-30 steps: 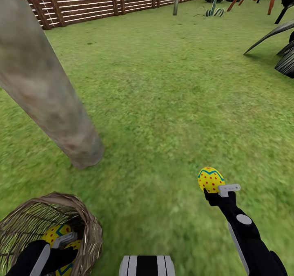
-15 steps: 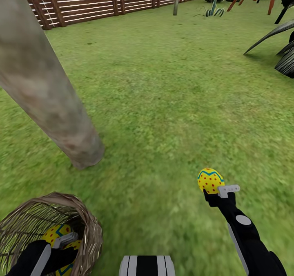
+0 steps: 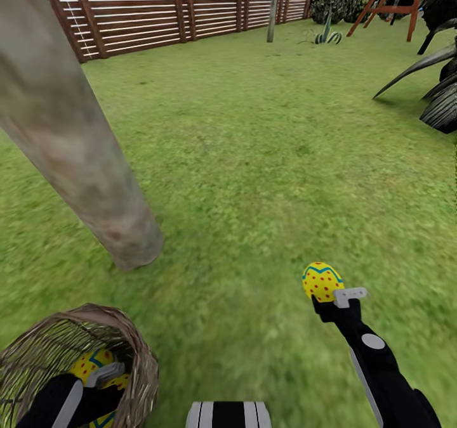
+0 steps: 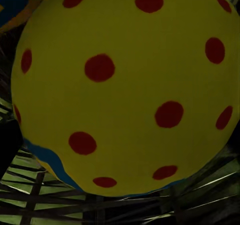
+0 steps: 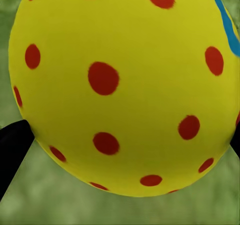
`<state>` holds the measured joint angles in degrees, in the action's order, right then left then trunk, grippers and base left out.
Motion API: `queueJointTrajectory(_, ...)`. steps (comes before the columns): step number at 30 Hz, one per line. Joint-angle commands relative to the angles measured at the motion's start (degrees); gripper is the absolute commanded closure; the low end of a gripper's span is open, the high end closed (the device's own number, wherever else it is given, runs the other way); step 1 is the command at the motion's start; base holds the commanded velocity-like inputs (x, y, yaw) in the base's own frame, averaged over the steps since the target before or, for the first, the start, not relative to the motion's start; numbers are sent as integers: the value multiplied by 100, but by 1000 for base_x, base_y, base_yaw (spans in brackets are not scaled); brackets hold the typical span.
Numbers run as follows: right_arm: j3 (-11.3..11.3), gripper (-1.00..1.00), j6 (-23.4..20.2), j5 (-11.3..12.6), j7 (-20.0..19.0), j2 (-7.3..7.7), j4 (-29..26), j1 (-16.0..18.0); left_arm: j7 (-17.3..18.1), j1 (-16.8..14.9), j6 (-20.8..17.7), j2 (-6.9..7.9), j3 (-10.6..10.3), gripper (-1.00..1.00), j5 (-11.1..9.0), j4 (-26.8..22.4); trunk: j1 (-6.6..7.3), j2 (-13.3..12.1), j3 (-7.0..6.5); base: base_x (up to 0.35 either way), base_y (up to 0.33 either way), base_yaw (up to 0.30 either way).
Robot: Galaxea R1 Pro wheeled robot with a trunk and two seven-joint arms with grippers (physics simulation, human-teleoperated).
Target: Take the three Easter eggs out of the wicker basket on the lawn in the garden, then place them on the lawn next to a single tree (choose any tree) so that all three eggs are next to the same tree and none are left in the basket.
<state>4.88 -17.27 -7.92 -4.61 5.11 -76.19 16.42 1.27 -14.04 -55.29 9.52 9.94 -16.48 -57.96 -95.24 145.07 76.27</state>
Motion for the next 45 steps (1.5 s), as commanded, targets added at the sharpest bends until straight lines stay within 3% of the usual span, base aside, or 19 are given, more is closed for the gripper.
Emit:
queueJointTrajectory(1, 4, 100, -31, -60, -48, -2, -10, 2, 13, -2, -26, -2, 8, 100, 4, -5, 3, 0, -19, 0, 0, 0)
queueJointTrajectory(15, -7, 100, -31, -60, -40, -2, 105, 2, 13, -2, -44, -29, 2, 100, 4, 3, 39, -19, -329, -80, -8, 0)
queueJointTrajectory(18, -129, 100, -31, -60, -33, -2, 111, 2, 13, -2, -44, -30, 8, 100, 4, 4, 47, -23, -395, -27, 0, 0)
queueJointTrajectory(26, -156, 100, -20, -60, -31, -2, 232, 2, 13, -2, -44, -30, 9, 100, -1, -4, 68, -33, -573, -96, 0, 0)
queueJointTrajectory(30, -348, 100, -5, -60, -22, -2, 305, 2, 13, -2, -40, -29, 16, 100, -3, -5, 78, -39, -661, 0, 0, 0)
queueJointTrajectory(45, -345, 100, -75, -52, -41, 10, 310, 2, 13, -2, -38, -22, 29, 100, -15, -13, 117, -59, -993, 0, 0, 0)
